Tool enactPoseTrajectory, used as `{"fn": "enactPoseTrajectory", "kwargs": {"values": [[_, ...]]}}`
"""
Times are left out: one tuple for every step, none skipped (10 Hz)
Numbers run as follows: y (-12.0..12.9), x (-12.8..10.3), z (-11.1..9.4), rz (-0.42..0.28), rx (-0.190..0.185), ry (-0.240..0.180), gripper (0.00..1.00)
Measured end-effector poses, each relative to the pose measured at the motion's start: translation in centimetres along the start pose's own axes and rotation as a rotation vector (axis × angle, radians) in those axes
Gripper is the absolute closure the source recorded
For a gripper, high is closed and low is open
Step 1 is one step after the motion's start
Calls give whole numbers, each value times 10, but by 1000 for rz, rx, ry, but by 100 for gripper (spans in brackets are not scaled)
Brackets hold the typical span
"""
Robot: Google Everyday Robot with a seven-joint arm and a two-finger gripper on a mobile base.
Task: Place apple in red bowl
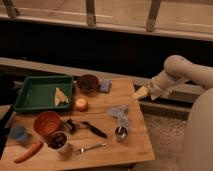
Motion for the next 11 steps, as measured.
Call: {"fn": "enactPoseTrajectory", "kwargs": {"values": [[0, 0, 0, 0, 0, 0, 20], [0, 0, 0, 0, 0, 0, 20], [0, 0, 0, 0, 0, 0, 20], [0, 0, 0, 0, 0, 0, 20], [0, 0, 0, 0, 0, 0, 20], [0, 0, 0, 0, 0, 0, 20], [0, 0, 0, 0, 0, 0, 20], [0, 0, 0, 0, 0, 0, 20], [0, 0, 0, 0, 0, 0, 20], [0, 0, 0, -2, 2, -2, 20], [2, -4, -1, -29, 4, -11, 20]]}}
